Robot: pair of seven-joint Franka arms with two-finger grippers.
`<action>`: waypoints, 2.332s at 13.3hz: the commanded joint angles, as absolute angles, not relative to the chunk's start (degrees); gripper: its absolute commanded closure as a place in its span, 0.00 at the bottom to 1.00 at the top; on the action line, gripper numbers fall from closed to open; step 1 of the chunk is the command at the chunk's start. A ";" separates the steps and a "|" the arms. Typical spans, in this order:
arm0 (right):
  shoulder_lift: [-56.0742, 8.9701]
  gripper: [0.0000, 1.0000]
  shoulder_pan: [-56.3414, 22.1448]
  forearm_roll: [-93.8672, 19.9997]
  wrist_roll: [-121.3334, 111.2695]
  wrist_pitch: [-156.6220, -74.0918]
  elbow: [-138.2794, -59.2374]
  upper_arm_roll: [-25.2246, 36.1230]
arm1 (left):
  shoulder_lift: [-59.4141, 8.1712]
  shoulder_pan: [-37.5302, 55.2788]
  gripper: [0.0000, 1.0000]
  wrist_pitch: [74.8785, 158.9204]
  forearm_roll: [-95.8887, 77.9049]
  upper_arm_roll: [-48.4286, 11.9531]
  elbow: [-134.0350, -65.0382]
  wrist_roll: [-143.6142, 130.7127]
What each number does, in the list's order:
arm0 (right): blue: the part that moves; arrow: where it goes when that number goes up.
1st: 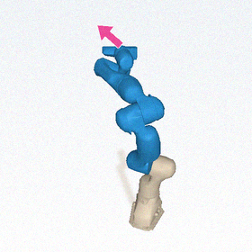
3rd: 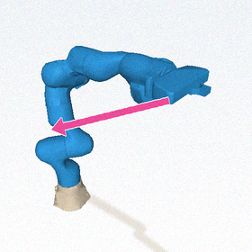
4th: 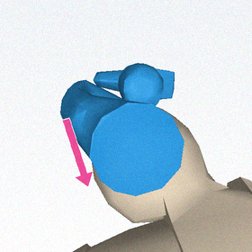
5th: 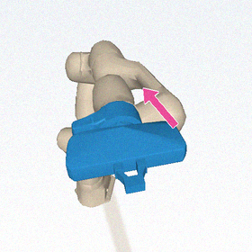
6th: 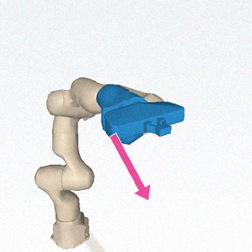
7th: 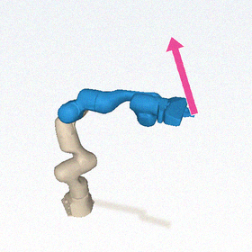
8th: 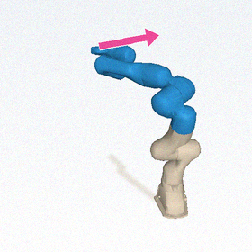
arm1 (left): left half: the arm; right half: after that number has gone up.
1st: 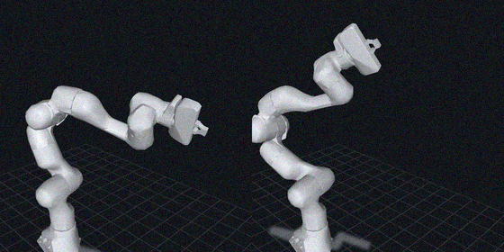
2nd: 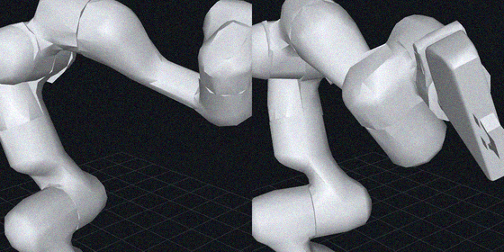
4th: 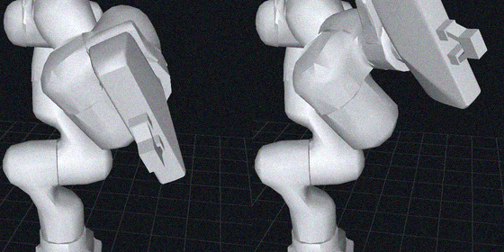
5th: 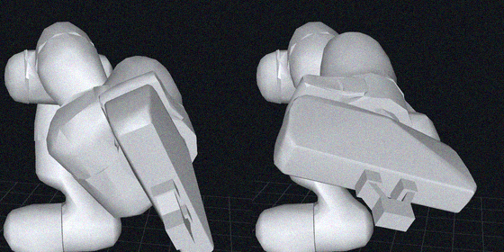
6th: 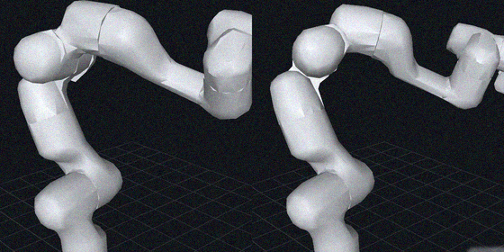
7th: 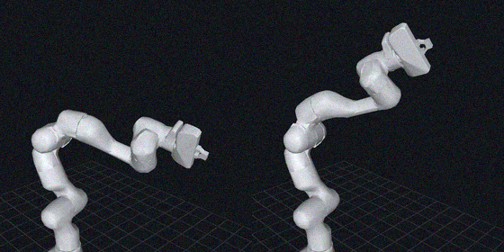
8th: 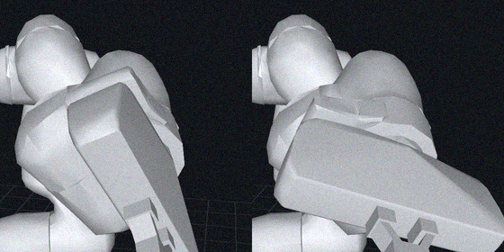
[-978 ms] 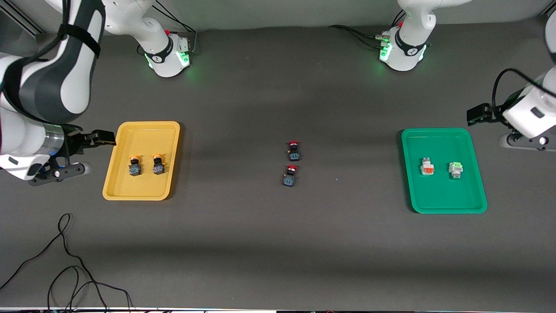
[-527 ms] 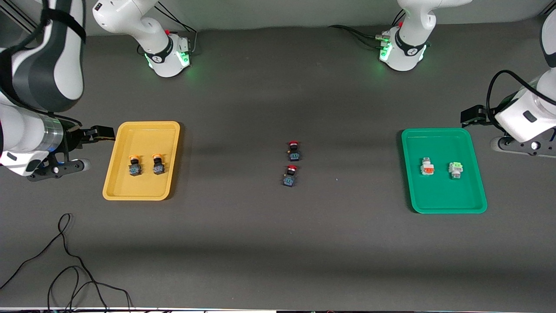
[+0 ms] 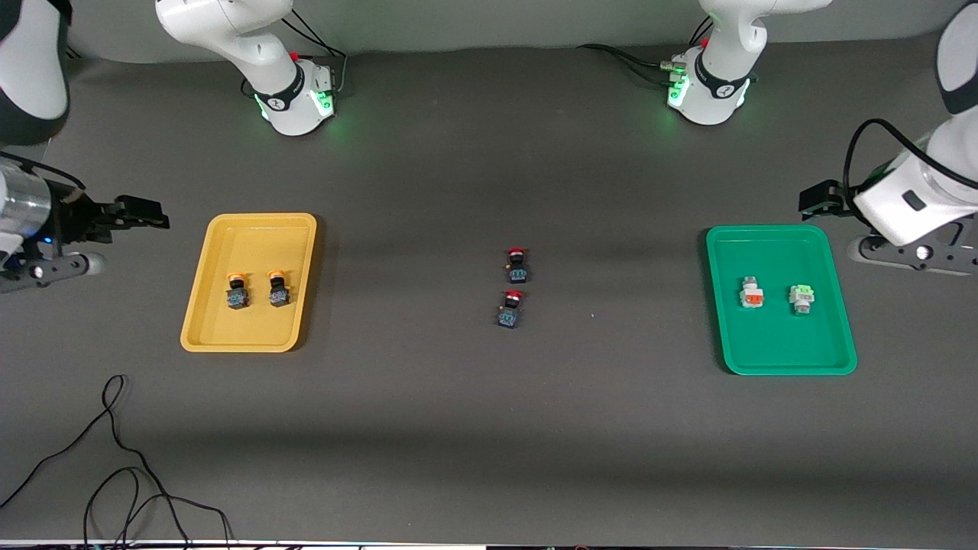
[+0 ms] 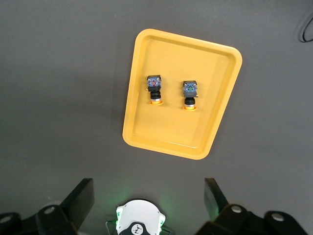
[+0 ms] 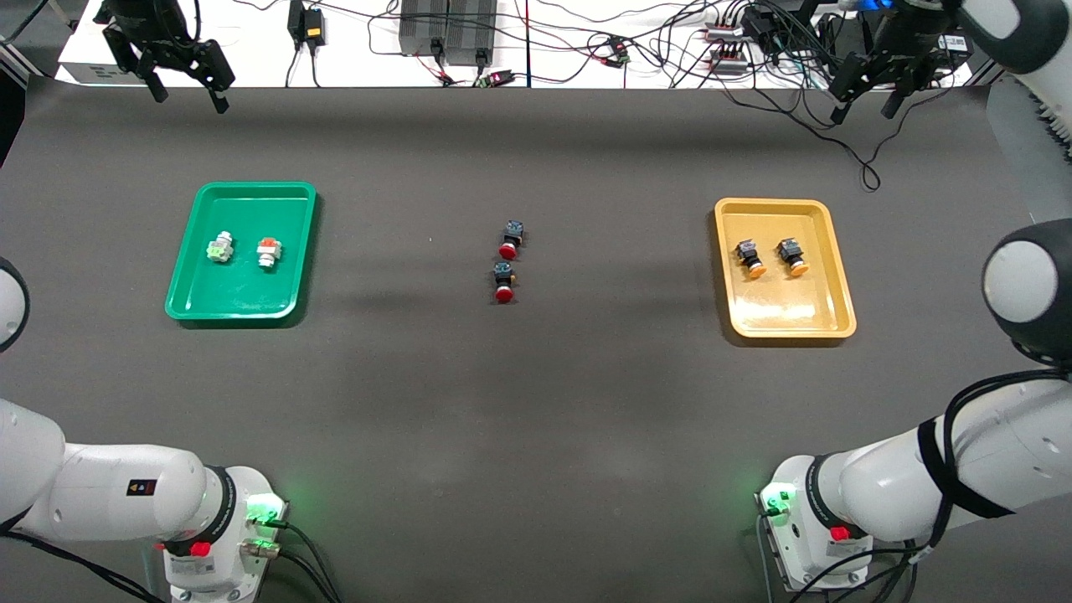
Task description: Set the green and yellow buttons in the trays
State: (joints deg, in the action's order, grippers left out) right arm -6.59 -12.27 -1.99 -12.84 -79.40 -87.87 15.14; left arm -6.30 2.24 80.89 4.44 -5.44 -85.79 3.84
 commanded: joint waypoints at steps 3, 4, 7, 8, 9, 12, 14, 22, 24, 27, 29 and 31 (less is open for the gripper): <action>-0.62 0.00 2.00 0.17 -9.94 -82.44 -92.46 1.77 | -1.05 5.89 0.00 87.18 4.92 -1.67 -93.42 5.36; -0.44 0.00 2.20 1.13 -8.19 -82.35 -92.46 1.32 | -1.40 5.80 0.00 87.19 4.92 -1.67 -93.08 5.45; 0.09 0.00 1.49 2.11 -6.42 -82.35 -92.37 1.49 | -2.55 5.45 0.00 86.48 4.48 -1.76 -91.67 5.45; 0.09 0.00 1.58 2.11 -6.42 -82.35 -92.29 1.58 | -2.55 5.45 0.00 86.31 4.48 -1.76 -91.67 5.45; 0.09 0.00 1.58 2.11 -6.42 -82.35 -92.20 1.58 | -2.55 5.36 0.00 86.22 4.48 -1.67 -91.76 5.45; 0.18 0.00 1.58 2.11 -4.05 -82.35 -92.11 1.67 | -2.72 5.36 0.00 86.22 4.48 -1.67 -91.76 5.45; 0.26 0.00 1.49 2.02 -3.96 -82.44 -92.02 1.67 | -2.90 5.36 0.00 86.22 4.48 -1.67 -91.76 5.45; 0.00 0.00 1.58 1.41 -1.32 -83.50 -91.50 1.85 | -2.90 5.36 0.00 86.22 4.39 -1.67 -91.76 5.45; -0.61 0.00 1.67 1.32 -0.53 -83.58 -90.97 1.85 | -2.90 5.27 0.00 86.22 4.39 -1.67 -91.76 5.45; -0.79 0.00 1.67 1.32 0.17 -84.28 -90.62 1.85 | -2.90 5.27 0.00 86.22 4.39 -1.67 -91.76 5.45; -0.79 0.00 1.67 1.32 0.79 -84.73 -90.70 1.85 | -2.90 5.27 0.00 86.22 4.39 -1.67 -91.85 5.45; -0.79 0.00 1.67 1.32 0.79 -84.73 -90.70 1.85 | -2.90 5.27 0.00 86.22 4.39 -1.67 -91.85 5.45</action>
